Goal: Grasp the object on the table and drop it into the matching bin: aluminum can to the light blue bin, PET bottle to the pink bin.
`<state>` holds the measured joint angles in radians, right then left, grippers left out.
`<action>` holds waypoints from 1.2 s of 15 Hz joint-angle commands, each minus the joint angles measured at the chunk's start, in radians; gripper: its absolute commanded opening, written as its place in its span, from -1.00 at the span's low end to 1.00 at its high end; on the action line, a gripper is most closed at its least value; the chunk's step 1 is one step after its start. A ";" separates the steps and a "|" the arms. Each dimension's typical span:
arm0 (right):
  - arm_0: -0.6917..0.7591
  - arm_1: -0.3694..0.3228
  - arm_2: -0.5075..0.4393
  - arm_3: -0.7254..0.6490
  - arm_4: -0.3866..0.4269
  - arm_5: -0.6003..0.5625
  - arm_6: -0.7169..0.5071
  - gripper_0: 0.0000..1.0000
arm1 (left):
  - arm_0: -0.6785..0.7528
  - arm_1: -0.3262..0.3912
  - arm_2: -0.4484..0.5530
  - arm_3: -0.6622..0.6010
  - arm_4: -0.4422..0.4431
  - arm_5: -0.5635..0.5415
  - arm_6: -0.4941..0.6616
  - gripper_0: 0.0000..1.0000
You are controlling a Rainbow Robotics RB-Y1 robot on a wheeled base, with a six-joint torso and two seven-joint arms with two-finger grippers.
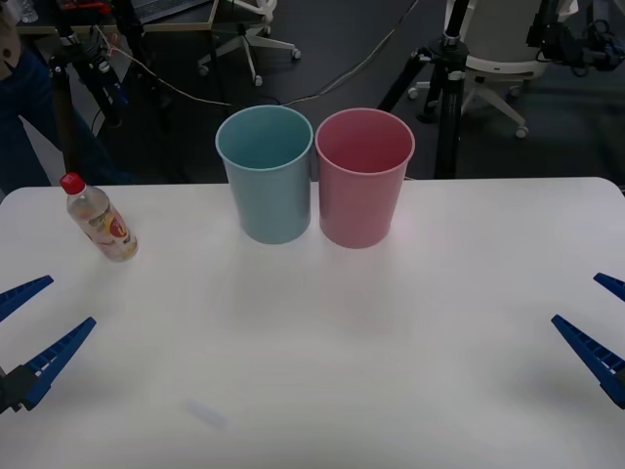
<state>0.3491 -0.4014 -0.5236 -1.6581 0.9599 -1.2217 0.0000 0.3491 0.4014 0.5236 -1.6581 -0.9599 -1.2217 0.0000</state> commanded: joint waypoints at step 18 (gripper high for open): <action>0.000 0.000 0.000 0.000 0.000 0.000 0.000 1.00 | -0.171 -0.003 -0.034 0.357 -0.020 0.297 -0.256 1.00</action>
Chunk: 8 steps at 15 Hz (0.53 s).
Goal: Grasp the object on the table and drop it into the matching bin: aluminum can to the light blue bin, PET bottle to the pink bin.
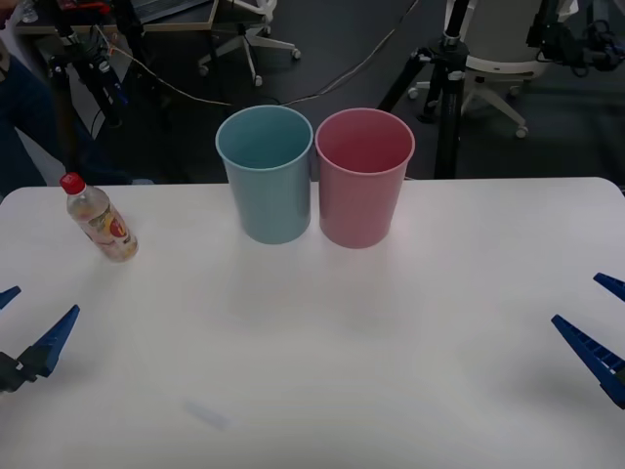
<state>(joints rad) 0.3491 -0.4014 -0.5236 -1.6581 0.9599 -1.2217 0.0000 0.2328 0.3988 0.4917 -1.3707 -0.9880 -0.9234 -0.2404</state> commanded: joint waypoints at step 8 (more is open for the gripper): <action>0.000 0.000 0.000 0.000 0.000 0.000 0.000 1.00 | -0.296 0.000 -0.058 0.386 0.112 0.055 -0.240 1.00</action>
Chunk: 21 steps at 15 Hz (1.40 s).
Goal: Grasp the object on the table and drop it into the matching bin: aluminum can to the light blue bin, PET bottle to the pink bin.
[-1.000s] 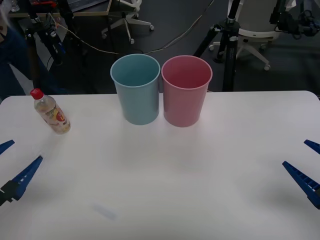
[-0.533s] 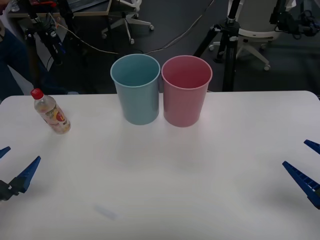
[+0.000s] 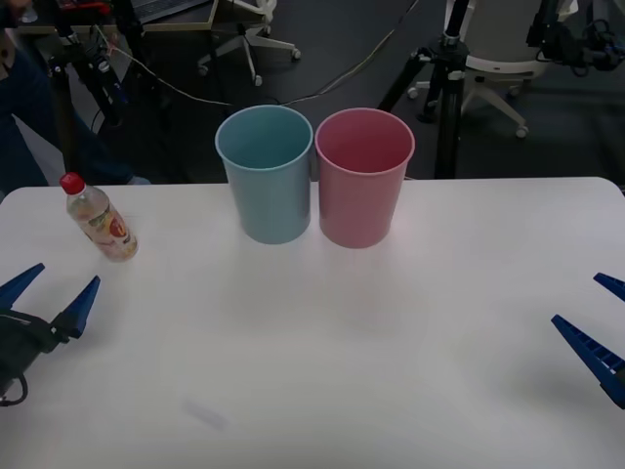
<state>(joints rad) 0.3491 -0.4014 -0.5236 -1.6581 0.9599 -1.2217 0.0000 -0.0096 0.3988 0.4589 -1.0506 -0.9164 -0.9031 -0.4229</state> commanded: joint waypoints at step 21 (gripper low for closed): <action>0.000 0.000 0.000 0.000 0.000 0.000 0.000 1.00 | -0.363 -0.005 -0.197 0.204 0.168 0.480 -0.066 1.00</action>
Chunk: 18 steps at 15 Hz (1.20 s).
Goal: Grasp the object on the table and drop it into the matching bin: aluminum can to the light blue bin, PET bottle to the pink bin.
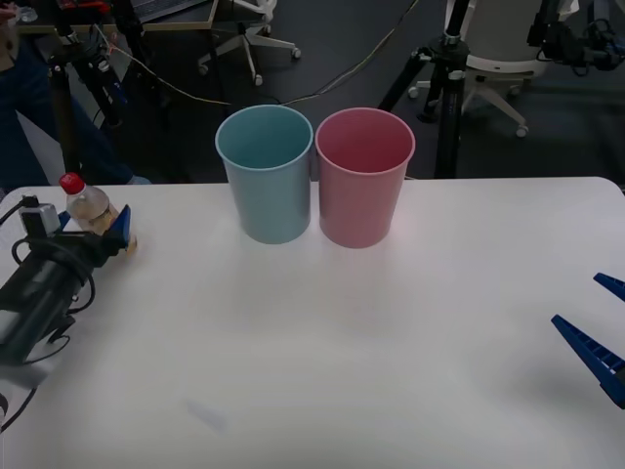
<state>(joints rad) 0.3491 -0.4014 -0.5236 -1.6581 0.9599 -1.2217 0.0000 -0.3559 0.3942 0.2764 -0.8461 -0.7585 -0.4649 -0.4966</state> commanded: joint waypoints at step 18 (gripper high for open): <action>0.000 0.000 0.000 0.000 0.000 0.000 0.000 1.00 | 0.014 0.002 -0.034 -0.087 -0.013 0.060 0.036 -1.00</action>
<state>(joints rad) 0.3491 -0.4014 -0.5236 -1.6581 0.9599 -1.2217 0.0000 -0.3662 0.3957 0.2453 -0.8962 -0.7628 -0.4051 -0.4641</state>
